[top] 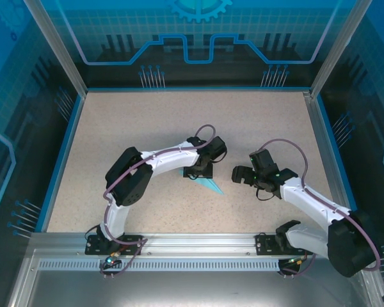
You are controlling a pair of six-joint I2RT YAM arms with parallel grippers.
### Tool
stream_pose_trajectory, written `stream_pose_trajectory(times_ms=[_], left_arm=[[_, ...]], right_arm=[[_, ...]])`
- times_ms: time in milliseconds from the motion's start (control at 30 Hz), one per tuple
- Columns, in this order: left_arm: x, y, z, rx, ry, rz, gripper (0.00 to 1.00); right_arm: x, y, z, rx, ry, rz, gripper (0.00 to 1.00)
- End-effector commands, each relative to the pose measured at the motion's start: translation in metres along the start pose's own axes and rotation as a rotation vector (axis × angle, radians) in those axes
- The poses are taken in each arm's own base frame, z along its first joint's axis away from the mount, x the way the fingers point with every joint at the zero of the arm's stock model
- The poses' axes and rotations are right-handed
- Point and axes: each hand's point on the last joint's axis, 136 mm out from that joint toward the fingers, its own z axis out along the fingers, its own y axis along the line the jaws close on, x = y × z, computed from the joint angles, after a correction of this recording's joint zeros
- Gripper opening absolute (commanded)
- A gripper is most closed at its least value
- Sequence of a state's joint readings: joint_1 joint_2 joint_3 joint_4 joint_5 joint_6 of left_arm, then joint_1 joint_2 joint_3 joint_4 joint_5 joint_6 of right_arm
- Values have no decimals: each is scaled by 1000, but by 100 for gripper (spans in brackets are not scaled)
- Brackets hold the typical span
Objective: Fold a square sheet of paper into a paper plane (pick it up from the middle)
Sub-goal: Move a paper plane to the center of the table.
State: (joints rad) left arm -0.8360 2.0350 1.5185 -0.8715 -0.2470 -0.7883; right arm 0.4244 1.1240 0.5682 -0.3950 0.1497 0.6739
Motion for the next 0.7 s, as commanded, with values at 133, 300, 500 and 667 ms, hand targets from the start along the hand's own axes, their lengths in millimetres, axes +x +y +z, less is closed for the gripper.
stream_pose_trajectory(times_ms=[133, 300, 500, 667], left_arm=[[8, 13, -18, -4, -14, -32, 60], [11, 14, -22, 21, -17, -56, 54], [20, 14, -18, 55, 6, -96, 47], [28, 14, -11, 88, 18, -152, 37]], right_arm=[[2, -7, 5, 20, 19, 31, 99], [3, -8, 5, 25, 23, 33, 99], [2, -7, 7, 27, 27, 34, 99], [3, -8, 9, 30, 35, 35, 99]])
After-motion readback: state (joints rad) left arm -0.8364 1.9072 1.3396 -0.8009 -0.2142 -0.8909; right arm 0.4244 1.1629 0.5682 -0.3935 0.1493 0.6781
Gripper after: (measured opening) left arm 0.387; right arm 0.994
